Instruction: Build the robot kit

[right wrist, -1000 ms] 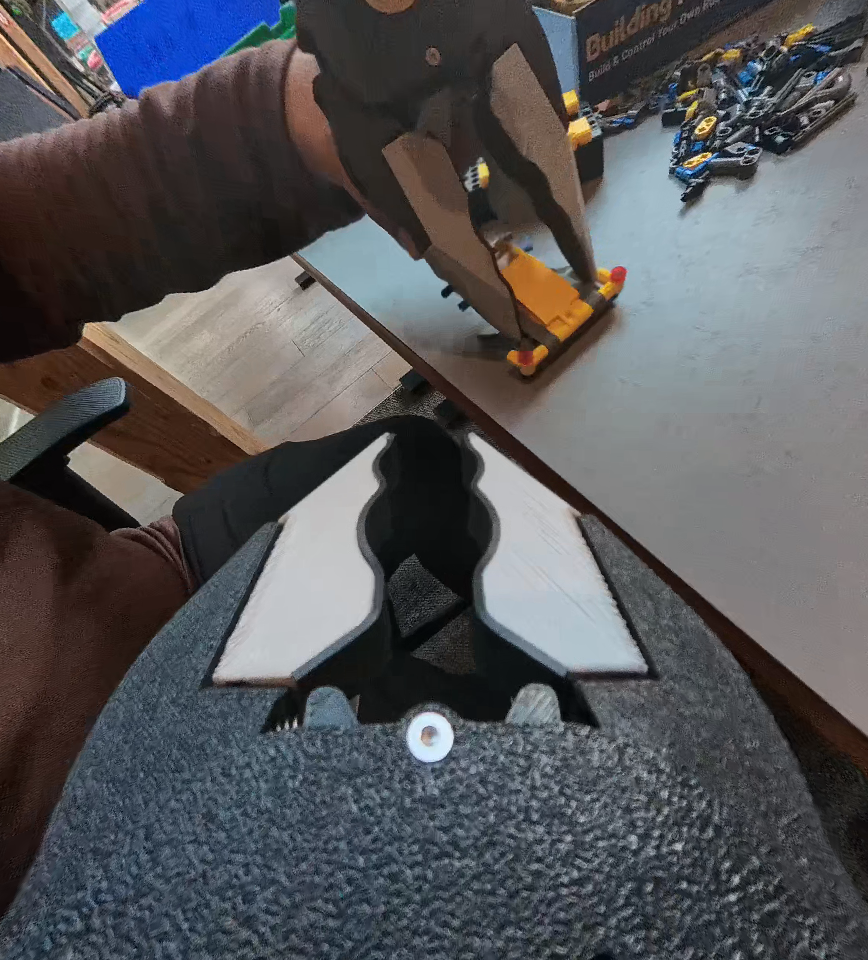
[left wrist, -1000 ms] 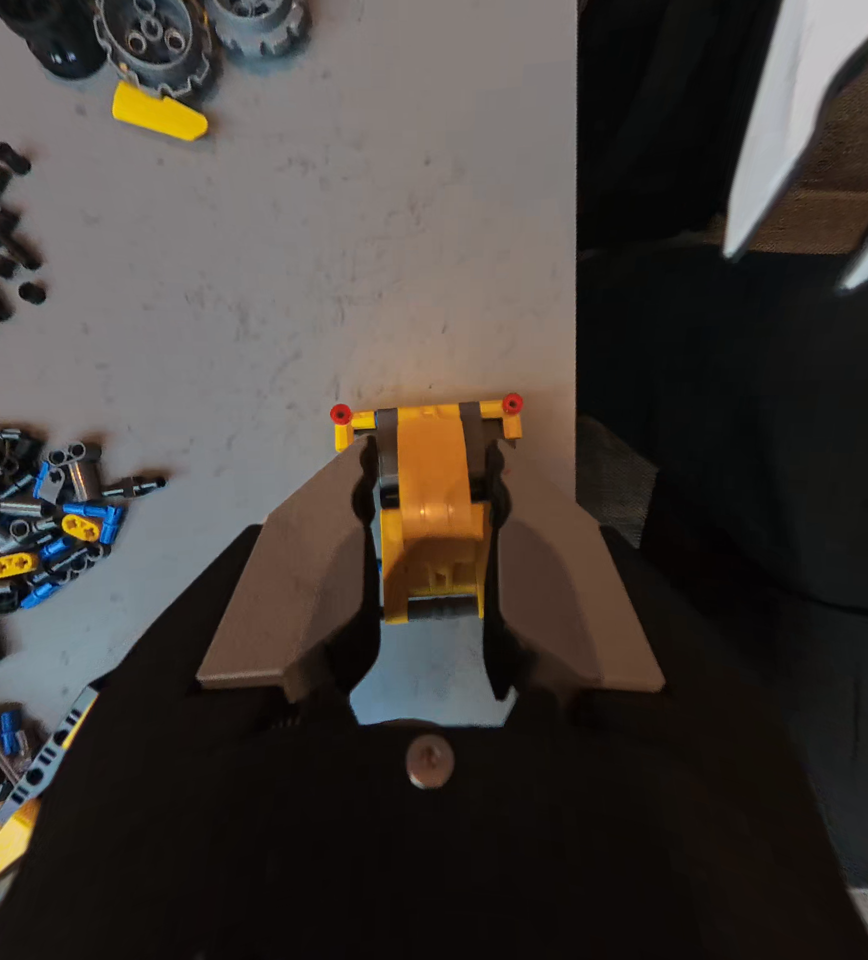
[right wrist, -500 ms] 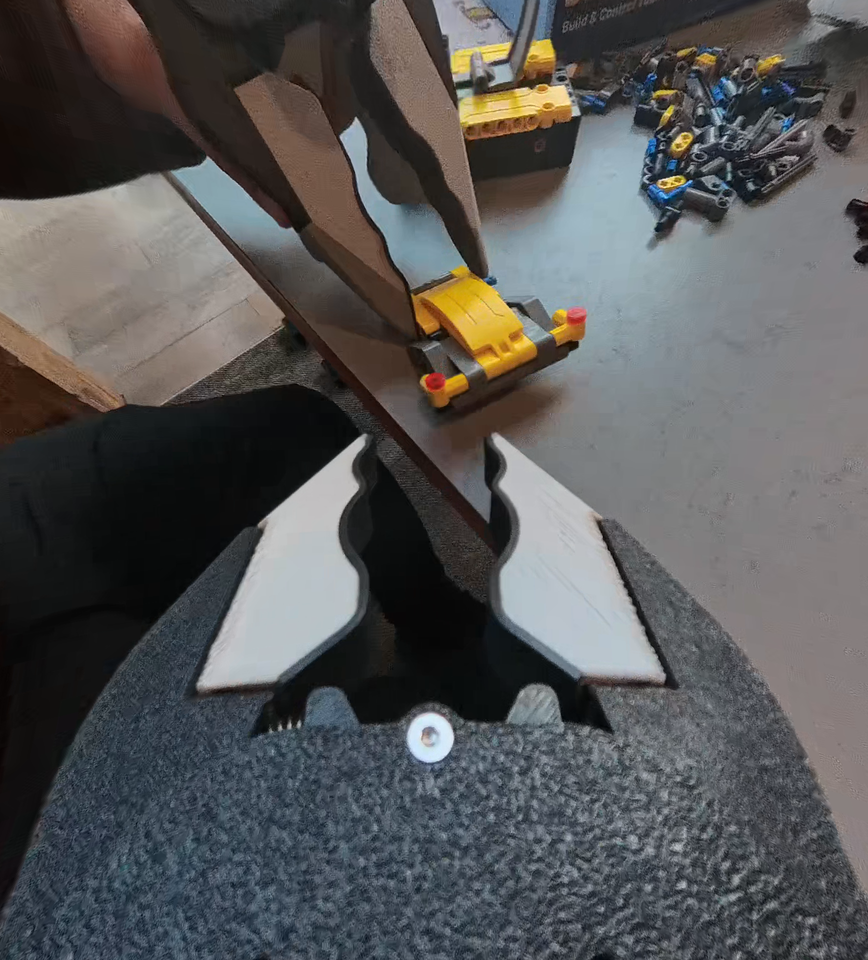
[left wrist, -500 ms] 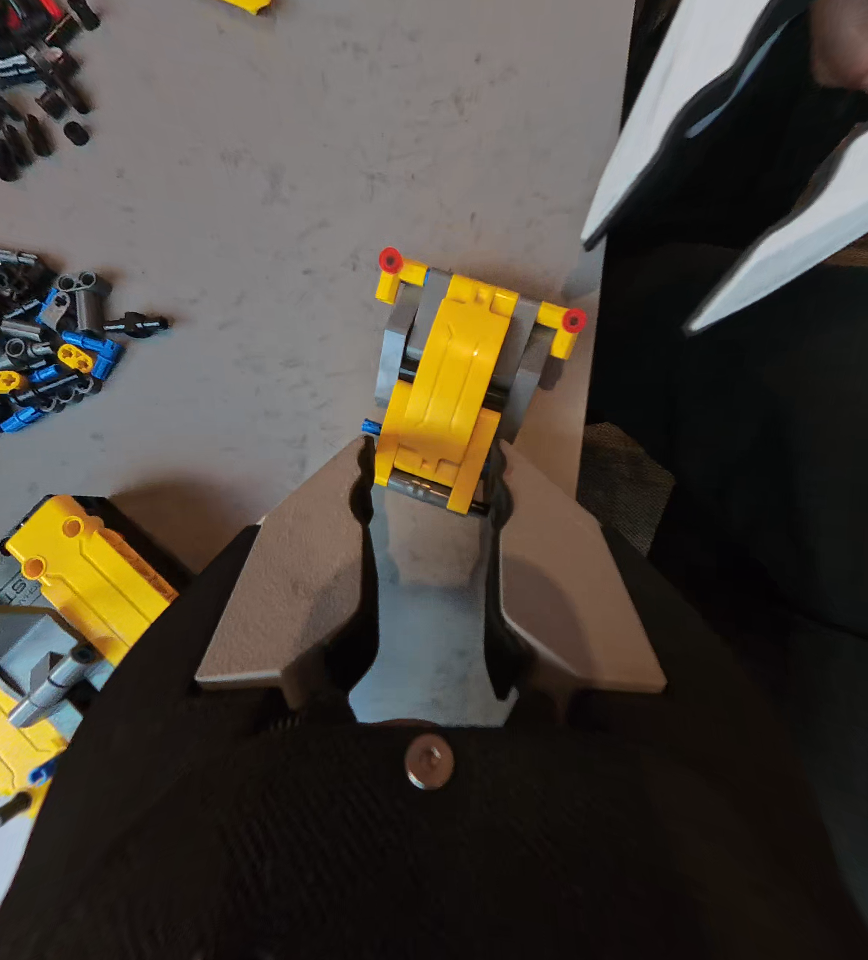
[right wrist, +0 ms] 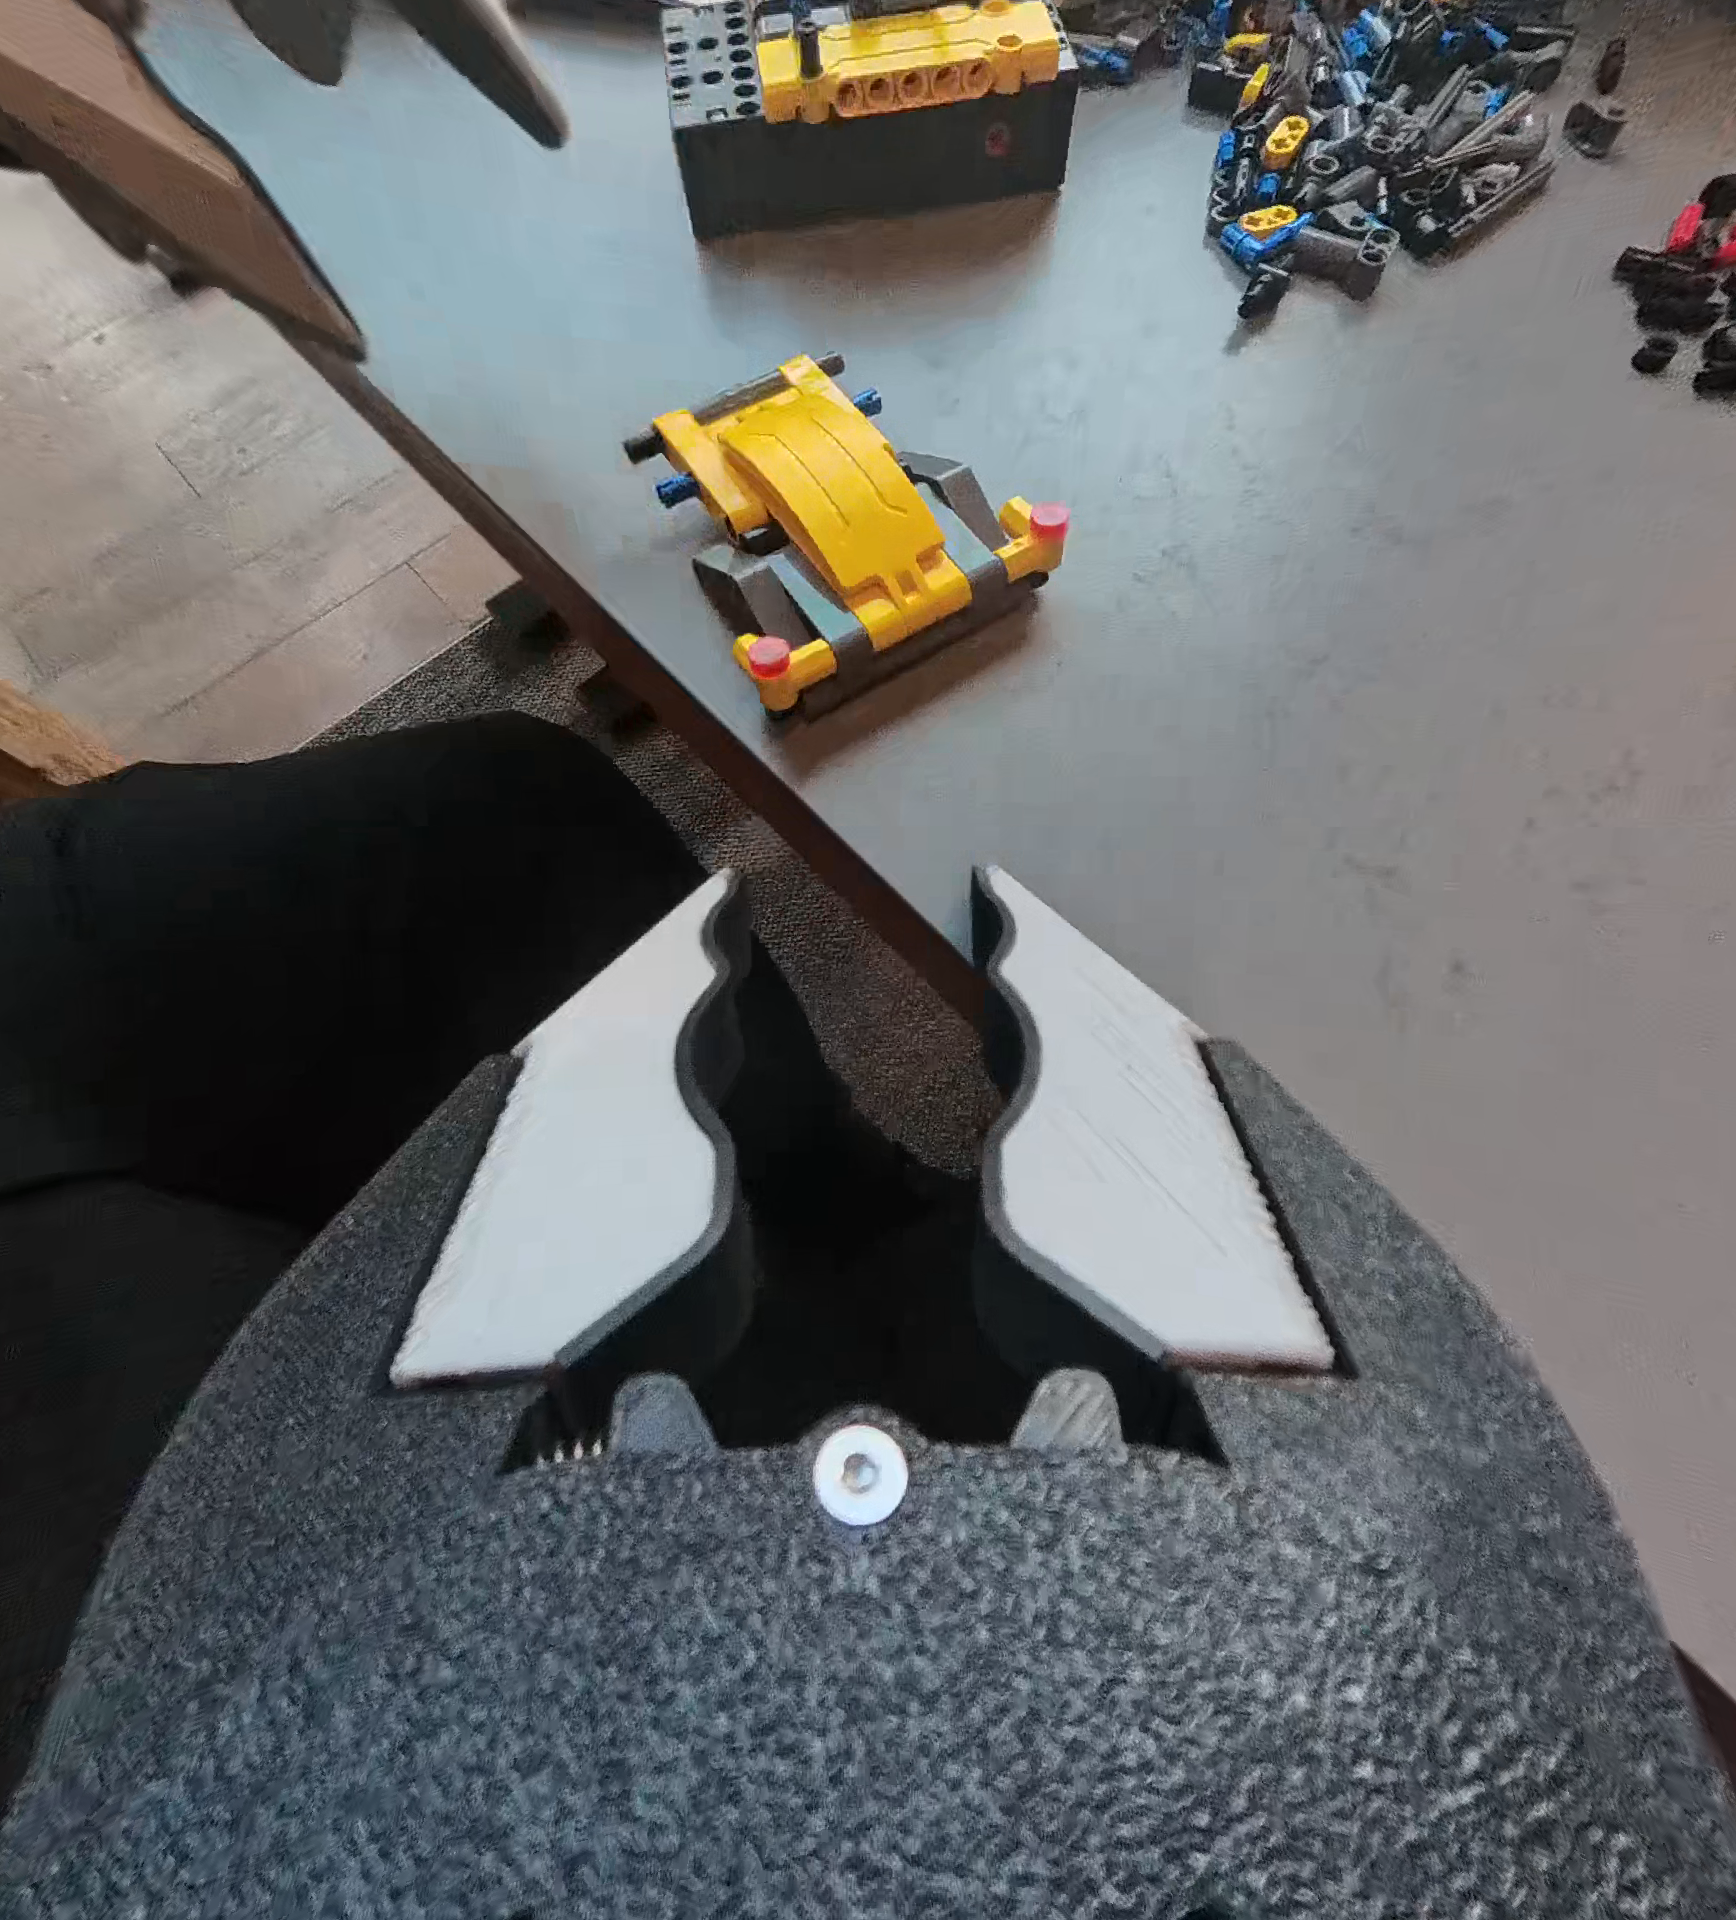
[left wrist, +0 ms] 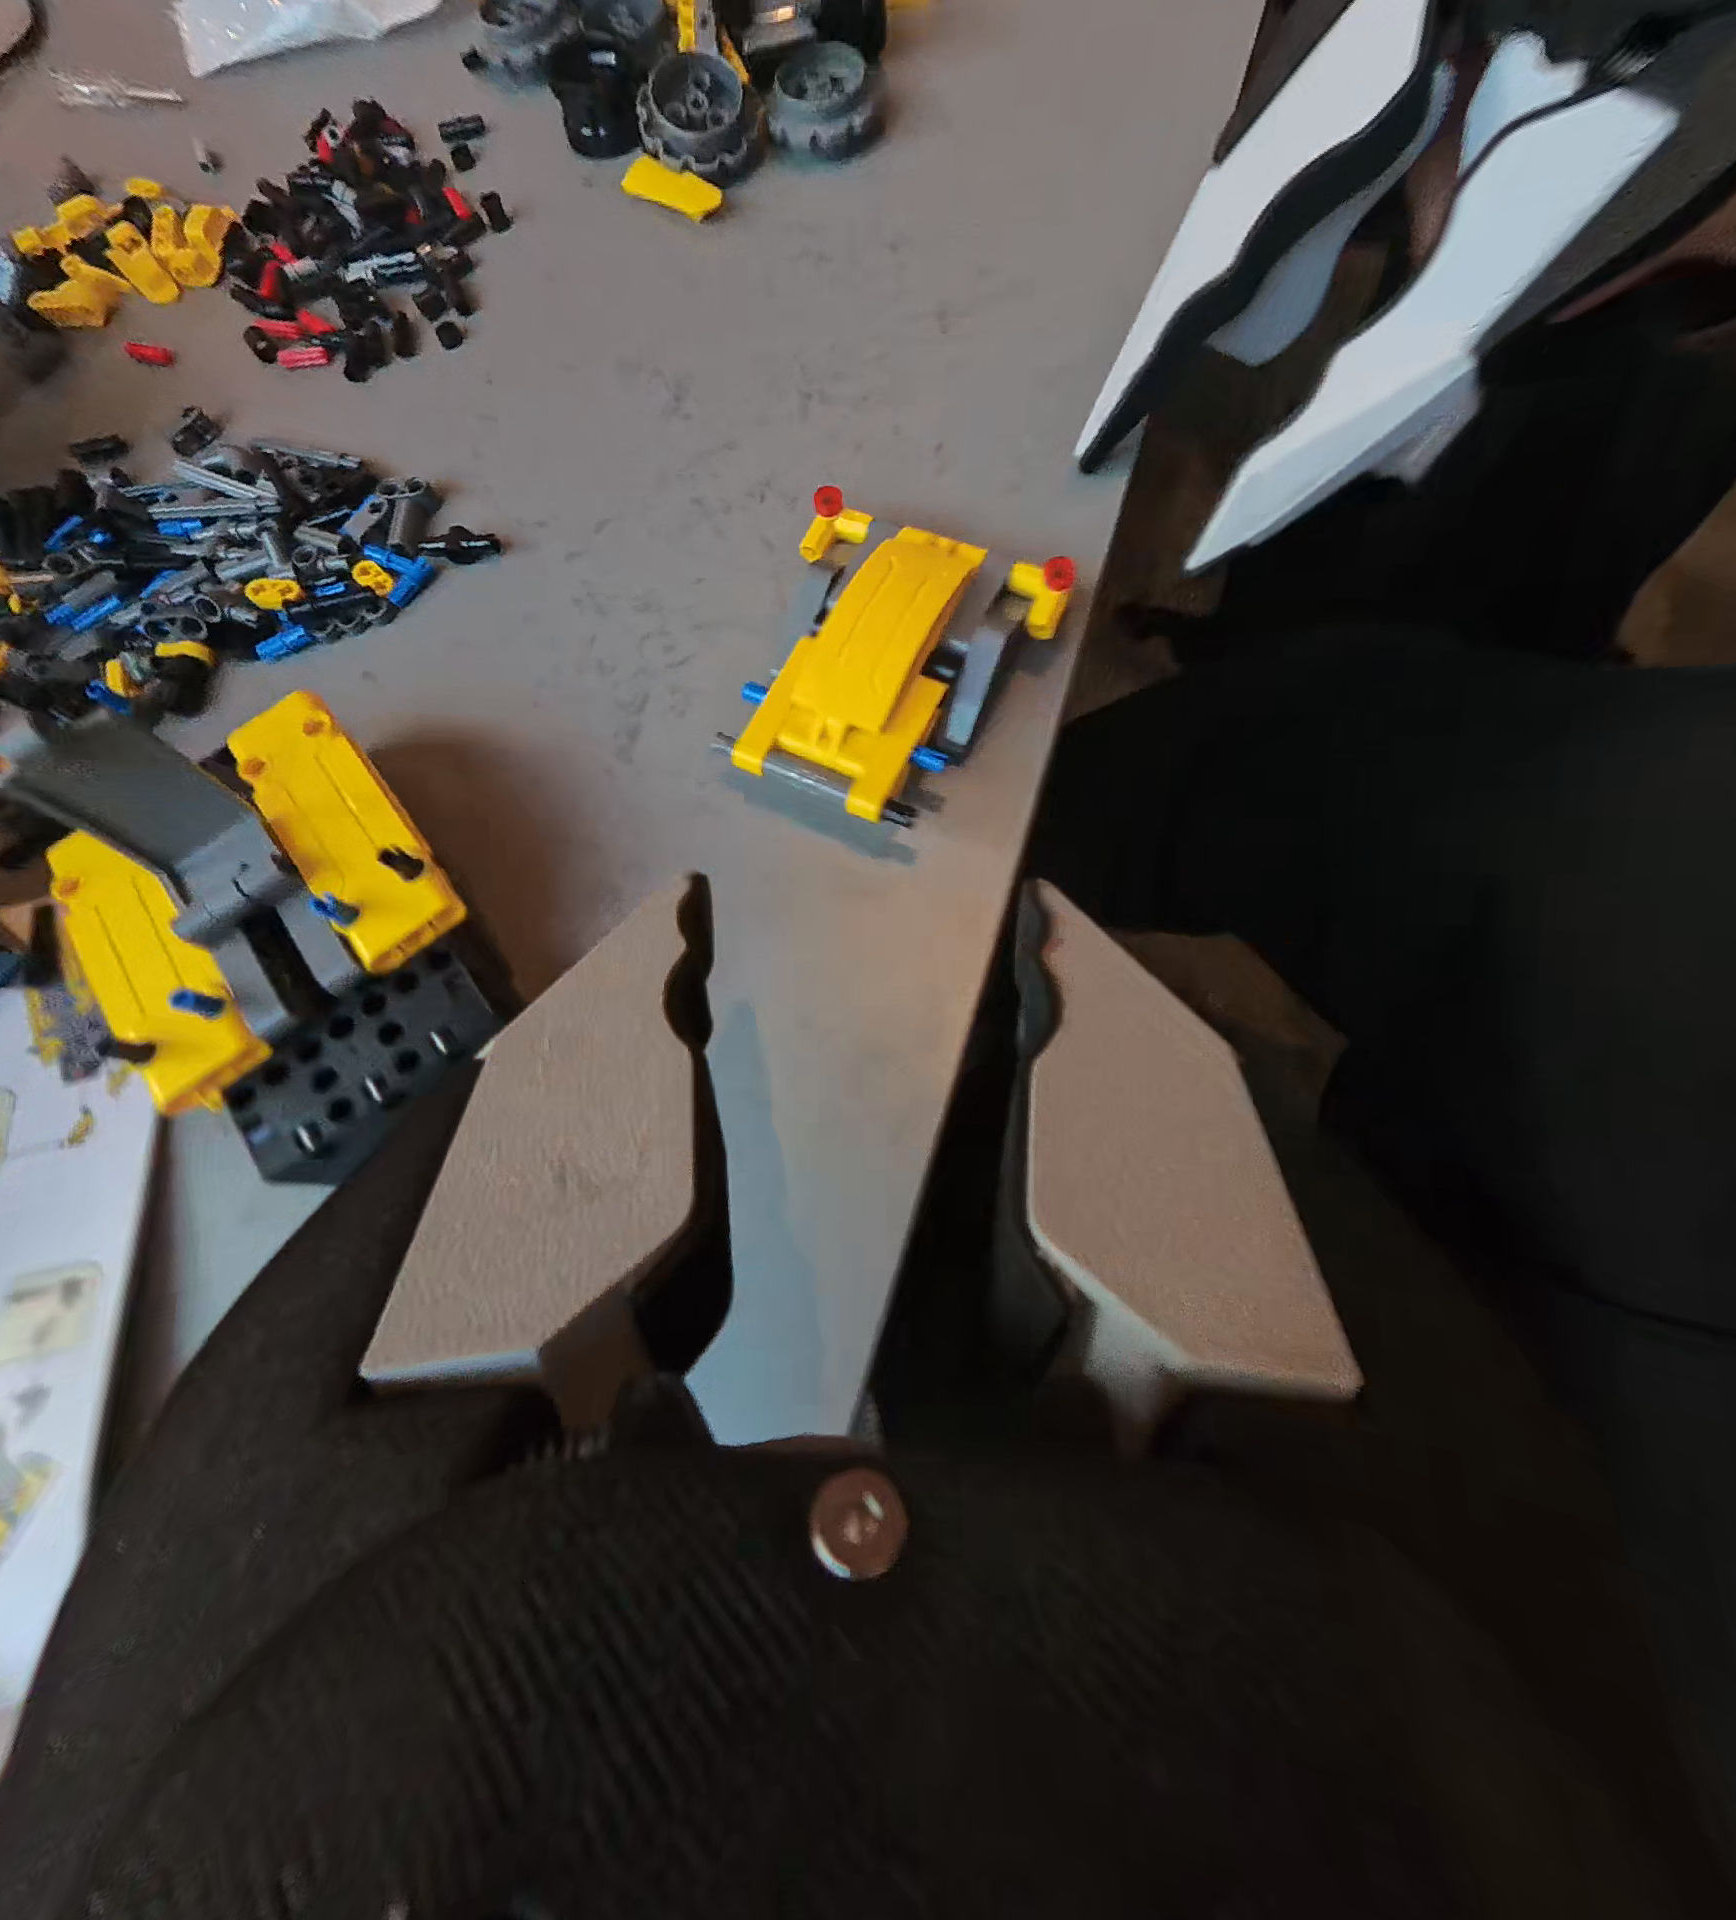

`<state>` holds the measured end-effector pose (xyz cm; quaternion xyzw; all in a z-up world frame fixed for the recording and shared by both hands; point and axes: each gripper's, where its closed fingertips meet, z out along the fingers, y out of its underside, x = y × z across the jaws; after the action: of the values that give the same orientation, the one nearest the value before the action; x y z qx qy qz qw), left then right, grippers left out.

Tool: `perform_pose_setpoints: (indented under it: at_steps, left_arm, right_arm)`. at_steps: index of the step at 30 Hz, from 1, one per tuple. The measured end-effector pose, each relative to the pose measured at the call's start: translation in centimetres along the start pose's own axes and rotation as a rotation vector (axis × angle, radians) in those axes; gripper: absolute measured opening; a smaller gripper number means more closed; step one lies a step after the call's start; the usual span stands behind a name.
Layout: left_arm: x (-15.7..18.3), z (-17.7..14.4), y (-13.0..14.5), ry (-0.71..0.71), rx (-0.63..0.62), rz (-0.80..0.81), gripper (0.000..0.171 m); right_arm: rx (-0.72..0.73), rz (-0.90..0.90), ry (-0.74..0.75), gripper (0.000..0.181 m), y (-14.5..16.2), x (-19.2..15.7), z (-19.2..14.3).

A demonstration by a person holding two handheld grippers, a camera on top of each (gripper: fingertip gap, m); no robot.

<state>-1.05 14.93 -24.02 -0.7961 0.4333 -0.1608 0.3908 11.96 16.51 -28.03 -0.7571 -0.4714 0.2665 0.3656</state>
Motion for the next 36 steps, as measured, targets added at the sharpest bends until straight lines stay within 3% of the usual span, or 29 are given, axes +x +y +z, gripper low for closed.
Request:
perform_pose_setpoints:
  at_steps: [4,9,12,15,19,23,29,36]
  left_arm:
    - [5.7,-3.2,1.3,0.081,0.163,-0.123,0.056]
    - [14.0,-3.8,6.2,0.236,0.298,-0.286,0.051]
    - [17.2,-3.4,7.6,0.330,0.269,-0.174,0.048]
    - [16.5,-2.0,8.5,0.275,0.262,-0.017,0.044]
    - [16.7,0.0,13.0,0.368,0.125,-0.153,0.044]
    - [15.1,0.8,17.6,0.306,-0.010,-0.140,0.040]
    - [12.2,0.7,16.2,0.221,0.023,-0.122,0.039]
    - [10.0,2.2,14.3,0.193,0.023,-0.083,0.038]
  right_arm:
    - [0.045,-0.016,0.015,0.042,0.3,0.6,-1.5]
    - [0.158,-0.026,0.023,0.042,-1.4,1.6,-3.3]
    - [0.241,-0.005,0.022,0.042,-3.3,2.6,-3.9]
    - [0.332,0.013,-0.011,0.042,-5.7,3.4,-4.2]
    - [0.408,-0.001,-0.041,0.042,-9.0,5.4,-3.9]
    - [0.410,-0.049,-0.051,0.041,-11.2,8.4,-1.9]
    - [0.385,-0.149,-0.103,0.041,-13.9,9.8,2.4]
    - [0.298,-0.255,-0.209,0.042,-13.7,9.2,6.9]
